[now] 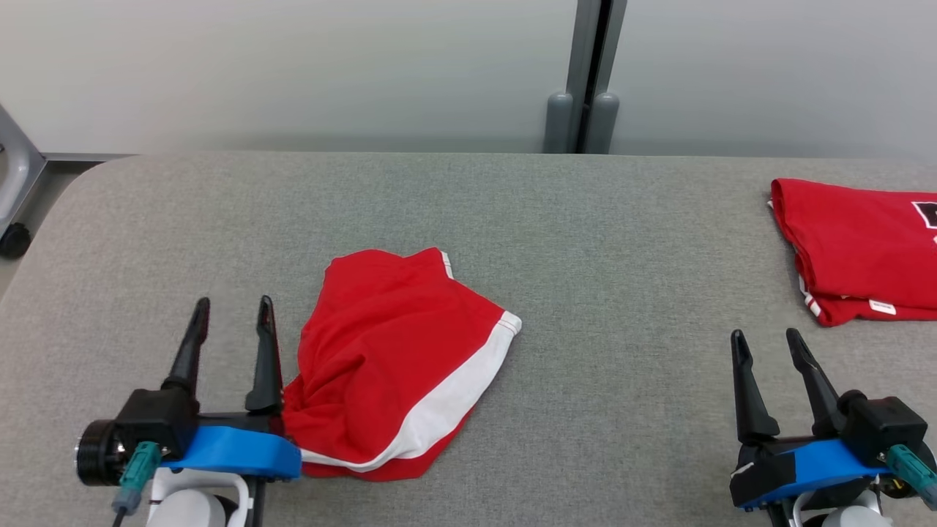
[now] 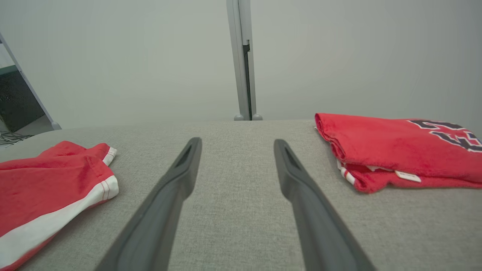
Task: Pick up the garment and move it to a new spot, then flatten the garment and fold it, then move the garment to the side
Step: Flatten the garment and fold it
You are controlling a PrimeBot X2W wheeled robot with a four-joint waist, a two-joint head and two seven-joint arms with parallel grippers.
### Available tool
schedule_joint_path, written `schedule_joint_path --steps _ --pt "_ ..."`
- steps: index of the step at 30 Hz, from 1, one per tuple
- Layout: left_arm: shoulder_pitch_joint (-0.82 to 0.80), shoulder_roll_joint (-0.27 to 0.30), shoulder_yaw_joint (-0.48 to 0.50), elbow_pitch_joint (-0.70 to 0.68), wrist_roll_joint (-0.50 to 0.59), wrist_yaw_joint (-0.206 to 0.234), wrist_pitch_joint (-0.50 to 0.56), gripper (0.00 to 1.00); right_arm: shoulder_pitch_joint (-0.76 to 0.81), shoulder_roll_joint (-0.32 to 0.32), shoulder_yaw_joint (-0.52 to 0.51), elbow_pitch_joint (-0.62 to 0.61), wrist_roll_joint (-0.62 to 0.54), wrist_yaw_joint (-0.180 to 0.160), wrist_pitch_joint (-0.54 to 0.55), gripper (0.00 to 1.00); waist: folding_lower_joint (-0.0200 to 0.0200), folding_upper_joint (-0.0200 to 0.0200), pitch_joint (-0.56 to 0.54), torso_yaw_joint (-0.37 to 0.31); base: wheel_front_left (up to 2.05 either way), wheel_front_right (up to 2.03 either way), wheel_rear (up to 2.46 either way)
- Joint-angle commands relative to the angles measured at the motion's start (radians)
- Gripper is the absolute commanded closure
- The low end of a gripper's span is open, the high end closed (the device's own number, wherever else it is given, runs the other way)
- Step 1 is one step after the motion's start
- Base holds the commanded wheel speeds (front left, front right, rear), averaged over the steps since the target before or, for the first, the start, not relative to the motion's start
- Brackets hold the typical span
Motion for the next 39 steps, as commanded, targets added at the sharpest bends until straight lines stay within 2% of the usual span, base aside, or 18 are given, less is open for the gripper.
schedule_joint_path --steps 1,13,17,22,29,39 --pt "0.006 -0.002 0.012 -0.01 0.009 0.0 -0.002 0.0 0.012 -0.002 -0.002 0.001 0.002 0.0 -0.001 0.0 0.0001 -0.0001 -0.004 -0.005 0.0 0.0 0.0" --pt "0.019 -0.026 0.086 -0.016 0.098 -0.056 -0.002 0.0 0.026 -0.002 0.001 0.024 -0.004 0.0 -0.004 0.0 0.0001 -0.0001 -0.019 -0.011 0.0 0.0 0.0" --pt "0.023 -0.044 0.096 -0.014 0.112 -0.068 -0.002 0.0 -0.016 -0.002 0.046 0.031 -0.024 0.0 0.004 0.0 0.0001 -0.0001 -0.015 0.011 0.0 0.0 0.0" --pt "0.015 -0.062 0.103 -0.016 0.129 -0.083 -0.002 0.0 -0.113 -0.013 0.16 0.074 -0.031 0.0 0.013 0.0 0.0001 -0.0001 -0.005 0.052 0.0 0.0 0.0" --pt "-0.011 -0.083 0.1 -0.018 0.145 -0.099 -0.002 0.0 -0.283 -0.012 0.271 0.238 -0.02 0.0 0.036 0.0 0.0001 -0.0001 0.022 0.128 0.0 0.0 0.0" --pt "-0.044 -0.112 0.094 -0.008 0.137 -0.112 -0.002 0.0 -0.43 -0.01 0.29 0.564 -0.016 0.0 0.032 0.0 0.0001 -0.0001 0.079 0.231 0.0 0.0 0.0"
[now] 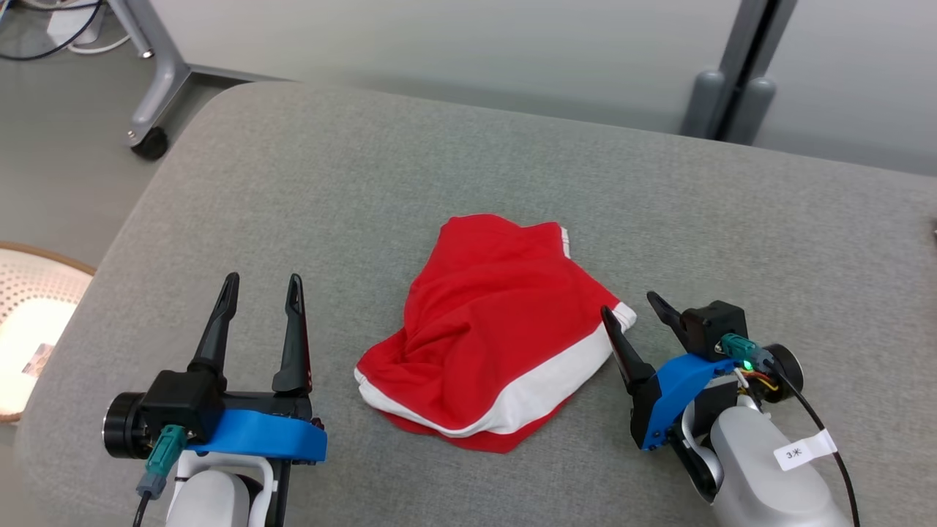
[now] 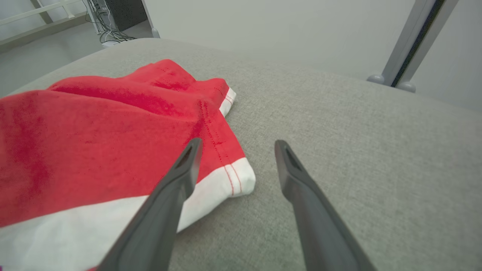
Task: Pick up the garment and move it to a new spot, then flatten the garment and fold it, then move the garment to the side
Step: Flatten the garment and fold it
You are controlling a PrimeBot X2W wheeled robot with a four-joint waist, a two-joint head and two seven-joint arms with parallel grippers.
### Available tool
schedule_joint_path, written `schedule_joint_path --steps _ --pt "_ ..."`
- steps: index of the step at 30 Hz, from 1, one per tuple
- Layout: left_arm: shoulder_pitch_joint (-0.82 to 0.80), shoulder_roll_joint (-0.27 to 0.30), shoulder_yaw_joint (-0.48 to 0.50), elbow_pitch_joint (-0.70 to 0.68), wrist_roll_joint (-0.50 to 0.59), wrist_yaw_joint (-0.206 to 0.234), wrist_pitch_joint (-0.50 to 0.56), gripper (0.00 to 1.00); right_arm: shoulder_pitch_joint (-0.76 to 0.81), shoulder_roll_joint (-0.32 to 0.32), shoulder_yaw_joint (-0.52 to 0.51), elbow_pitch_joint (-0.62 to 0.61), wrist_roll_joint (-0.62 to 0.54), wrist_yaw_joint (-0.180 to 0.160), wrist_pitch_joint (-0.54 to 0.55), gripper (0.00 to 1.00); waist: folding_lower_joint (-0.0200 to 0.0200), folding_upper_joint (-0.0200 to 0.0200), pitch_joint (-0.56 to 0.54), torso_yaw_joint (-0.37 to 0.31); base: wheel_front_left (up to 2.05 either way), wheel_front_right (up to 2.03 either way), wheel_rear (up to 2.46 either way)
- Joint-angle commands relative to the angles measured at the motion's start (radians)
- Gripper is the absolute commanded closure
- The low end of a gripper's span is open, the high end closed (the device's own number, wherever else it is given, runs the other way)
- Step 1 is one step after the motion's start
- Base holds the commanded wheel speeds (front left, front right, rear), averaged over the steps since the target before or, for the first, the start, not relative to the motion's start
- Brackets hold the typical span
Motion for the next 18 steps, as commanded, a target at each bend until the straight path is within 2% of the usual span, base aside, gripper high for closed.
schedule_joint_path --steps 1,11,12,13,14,18 --pt "-0.012 -0.001 0.003 0.001 -0.002 -0.002 -0.002 0.0 -0.021 -0.003 -0.003 0.026 0.0 0.0 -0.007 0.0 -0.0001 0.0 0.016 0.02 0.0 0.0 0.0" --pt "-0.027 -0.012 0.0 0.009 0.006 -0.009 -0.002 0.0 -0.075 0.001 -0.017 0.229 0.018 0.0 -0.047 0.0 -0.0001 0.0 0.026 0.051 0.0 0.0 0.0" --pt "-0.028 -0.012 0.0 0.01 0.007 -0.009 -0.002 0.0 -0.075 0.002 -0.012 0.241 0.021 0.0 -0.05 0.08 -0.0001 0.0 0.026 0.051 0.0 0.0 0.0" --pt "-0.028 -0.013 0.002 0.01 0.008 -0.008 -0.002 0.0 -0.078 0.003 -0.008 0.248 0.027 0.0 -0.052 0.86 -0.0001 0.0 0.025 0.049 0.0 0.0 0.0" --pt "-0.027 -0.013 0.004 0.01 0.009 -0.007 -0.002 0.0 -0.082 0.003 -0.002 0.253 0.031 0.0 -0.055 1.0 -0.0001 0.0 0.023 0.046 0.0 0.0 0.0" --pt "-0.012 -0.013 0.018 0.013 0.013 -0.008 -0.002 0.0 -0.085 0.004 0.013 0.249 0.058 0.0 -0.062 1.0 -0.0001 0.0 0.009 0.016 0.0 0.0 0.0"
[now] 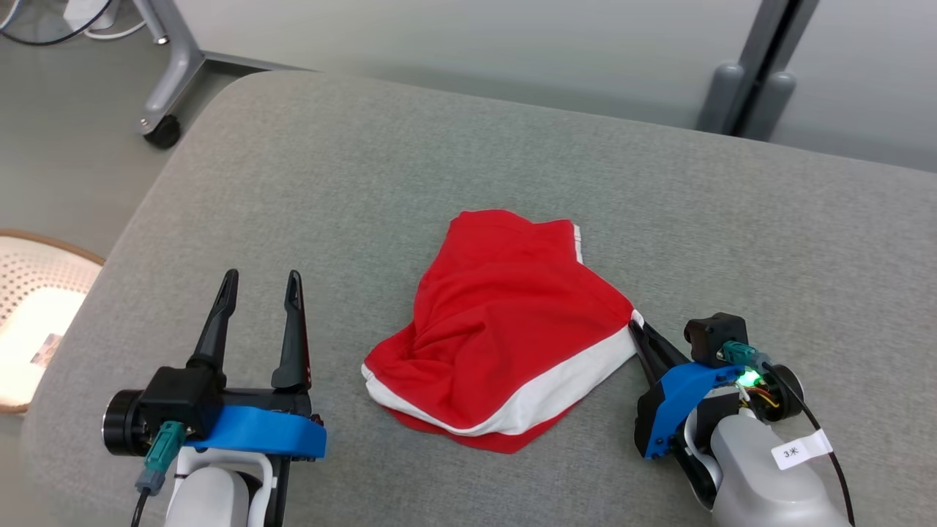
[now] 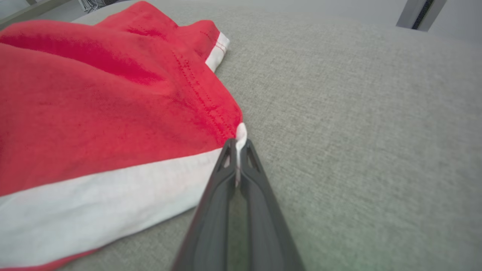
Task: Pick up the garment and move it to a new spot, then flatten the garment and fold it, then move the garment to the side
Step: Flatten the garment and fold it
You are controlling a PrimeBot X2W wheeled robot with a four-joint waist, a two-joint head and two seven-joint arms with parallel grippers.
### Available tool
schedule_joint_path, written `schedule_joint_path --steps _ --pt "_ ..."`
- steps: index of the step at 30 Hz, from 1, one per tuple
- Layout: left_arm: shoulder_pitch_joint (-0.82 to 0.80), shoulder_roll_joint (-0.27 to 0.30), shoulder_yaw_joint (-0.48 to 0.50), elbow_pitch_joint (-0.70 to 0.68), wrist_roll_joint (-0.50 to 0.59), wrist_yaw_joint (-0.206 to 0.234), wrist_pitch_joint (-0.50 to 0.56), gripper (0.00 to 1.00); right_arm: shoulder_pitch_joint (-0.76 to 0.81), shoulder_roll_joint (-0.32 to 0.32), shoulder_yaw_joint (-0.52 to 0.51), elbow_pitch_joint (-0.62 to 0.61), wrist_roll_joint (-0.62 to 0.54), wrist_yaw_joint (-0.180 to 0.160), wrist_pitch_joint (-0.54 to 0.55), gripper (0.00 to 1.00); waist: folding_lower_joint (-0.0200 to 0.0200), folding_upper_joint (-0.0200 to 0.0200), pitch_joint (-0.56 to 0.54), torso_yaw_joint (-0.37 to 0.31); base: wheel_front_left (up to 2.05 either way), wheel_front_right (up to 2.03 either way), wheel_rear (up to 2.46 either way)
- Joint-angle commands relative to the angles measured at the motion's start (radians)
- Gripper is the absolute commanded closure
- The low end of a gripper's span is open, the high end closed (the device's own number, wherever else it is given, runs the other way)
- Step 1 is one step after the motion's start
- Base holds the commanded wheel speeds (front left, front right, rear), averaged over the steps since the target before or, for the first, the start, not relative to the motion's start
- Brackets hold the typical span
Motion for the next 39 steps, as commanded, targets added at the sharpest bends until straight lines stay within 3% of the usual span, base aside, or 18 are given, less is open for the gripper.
schedule_joint_path --steps 1,14,20,30,31,32,33,34,39 --pt "0.006 -0.002 0.008 0.002 0.008 0.0 -0.002 0.0 -0.003 -0.001 0.003 -0.006 0.012 0.0 -0.006 1.0 -0.0001 0.0 -0.013 -0.02 0.0 0.0 0.0" --pt "0.065 -0.003 0.037 0.007 0.006 -0.007 -0.002 0.0 0.223 -0.08 -0.049 -0.302 0.087 0.0 -0.007 1.0 -0.0001 0.0 -0.073 -0.198 0.0 0.0 0.0" --pt "0.083 -0.003 0.036 0.006 0.001 -0.005 -0.002 0.0 0.363 -0.107 -0.105 -0.428 0.126 0.0 -0.004 1.0 -0.0001 0.0 -0.089 -0.248 0.0 0.0 0.0" --pt "0.099 -0.003 0.027 -0.002 -0.009 0.002 -0.002 0.0 0.598 -0.068 -0.241 -0.673 0.124 0.0 0.106 1.0 -0.0001 0.0 -0.095 -0.281 0.0 0.0 0.0" --pt "0.101 -0.003 0.026 -0.001 -0.008 0.002 -0.002 0.0 0.609 -0.064 -0.243 -0.693 0.115 0.0 0.114 0.94 -0.0001 0.0 -0.096 -0.283 0.0 0.0 0.0" --pt "0.102 -0.003 0.027 -0.001 -0.007 0.002 -0.002 0.0 0.615 -0.058 -0.248 -0.714 0.105 0.0 0.119 0.54 -0.0001 0.0 -0.096 -0.285 0.0 0.0 0.0" --pt "0.102 -0.003 0.027 -0.001 -0.007 0.002 -0.002 0.0 0.615 -0.058 -0.248 -0.714 0.105 0.0 0.119 0.54 -0.0001 0.0 -0.096 -0.285 0.0 0.0 0.0" --pt "0.102 -0.003 0.027 -0.001 -0.006 0.002 -0.002 0.0 0.62 -0.055 -0.253 -0.731 0.096 0.0 0.124 0.04 -0.0001 0.0 -0.097 -0.287 0.0 0.0 0.0" --pt "0.099 -0.003 0.026 0.002 0.002 -0.001 -0.002 0.0 0.61 -0.039 -0.274 -0.803 0.025 0.0 0.122 0.0 -0.0001 0.0 -0.104 -0.288 0.0 0.0 0.0"
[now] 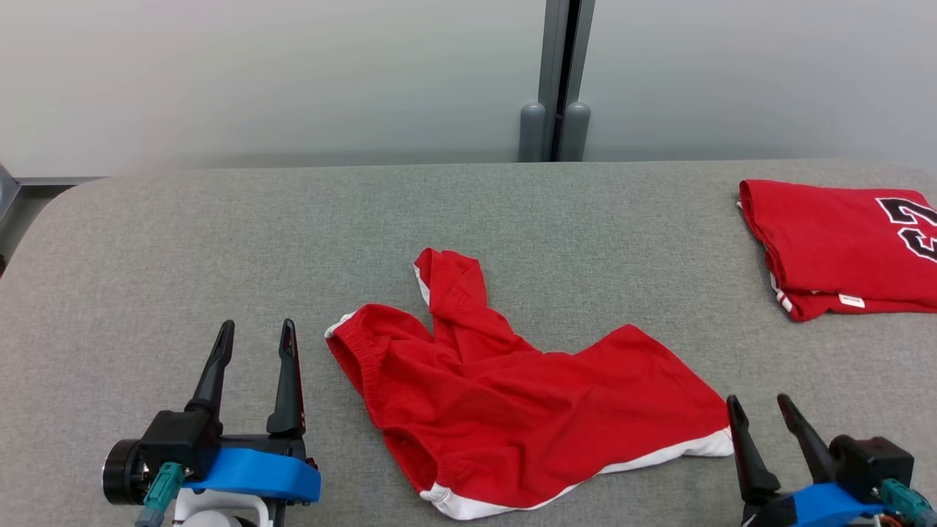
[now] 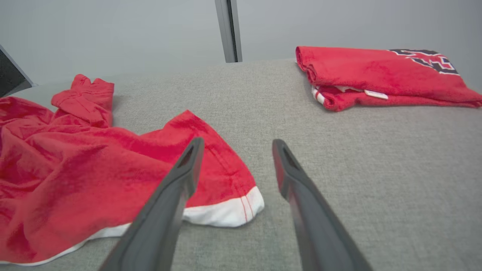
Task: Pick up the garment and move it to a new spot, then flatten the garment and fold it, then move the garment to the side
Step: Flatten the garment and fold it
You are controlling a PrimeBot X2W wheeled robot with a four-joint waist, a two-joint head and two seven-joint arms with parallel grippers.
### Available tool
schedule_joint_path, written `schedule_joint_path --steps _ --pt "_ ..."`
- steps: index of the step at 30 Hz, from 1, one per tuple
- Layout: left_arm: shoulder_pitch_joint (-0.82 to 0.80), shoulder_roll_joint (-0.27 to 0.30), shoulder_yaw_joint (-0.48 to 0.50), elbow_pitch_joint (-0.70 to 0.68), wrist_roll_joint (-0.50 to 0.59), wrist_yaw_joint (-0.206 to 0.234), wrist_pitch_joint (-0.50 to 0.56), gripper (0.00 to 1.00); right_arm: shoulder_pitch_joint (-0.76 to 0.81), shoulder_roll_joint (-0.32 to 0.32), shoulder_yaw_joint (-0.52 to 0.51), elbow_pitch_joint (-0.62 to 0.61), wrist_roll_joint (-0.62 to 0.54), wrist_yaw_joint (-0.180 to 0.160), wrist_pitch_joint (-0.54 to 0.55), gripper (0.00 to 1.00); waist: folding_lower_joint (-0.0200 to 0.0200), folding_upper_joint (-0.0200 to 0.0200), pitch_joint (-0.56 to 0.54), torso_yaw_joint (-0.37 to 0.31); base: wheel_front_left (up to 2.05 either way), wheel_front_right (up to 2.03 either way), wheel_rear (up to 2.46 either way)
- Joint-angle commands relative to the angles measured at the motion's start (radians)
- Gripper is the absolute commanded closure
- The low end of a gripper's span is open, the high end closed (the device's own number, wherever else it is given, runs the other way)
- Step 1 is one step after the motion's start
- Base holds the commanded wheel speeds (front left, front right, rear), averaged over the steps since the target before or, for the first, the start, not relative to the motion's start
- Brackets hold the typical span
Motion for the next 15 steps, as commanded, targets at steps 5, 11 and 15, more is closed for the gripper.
schedule_joint_path --steps 5,11,15 --pt "0.007 -0.001 0.009 -0.002 0.011 -0.004 -0.002 0.0 -0.034 0.017 -0.006 -0.07 -0.048 0.0 -0.022 0.0 0.0 0.0 -0.008 0.003 0.0 0.0 0.0" --pt "0.016 -0.001 0.018 -0.004 0.02 -0.006 -0.002 0.0 -0.053 0.033 0.0 -0.142 -0.082 0.0 -0.081 0.0 0.0 0.0 -0.023 0.01 0.0 0.0 0.0" --pt "0.031 -0.001 0.03 -0.008 0.028 -0.003 -0.002 0.0 -0.045 0.04 -0.001 -0.17 -0.092 0.0 -0.103 0.0 0.0 0.0 -0.037 0.013 0.0 0.0 0.0"
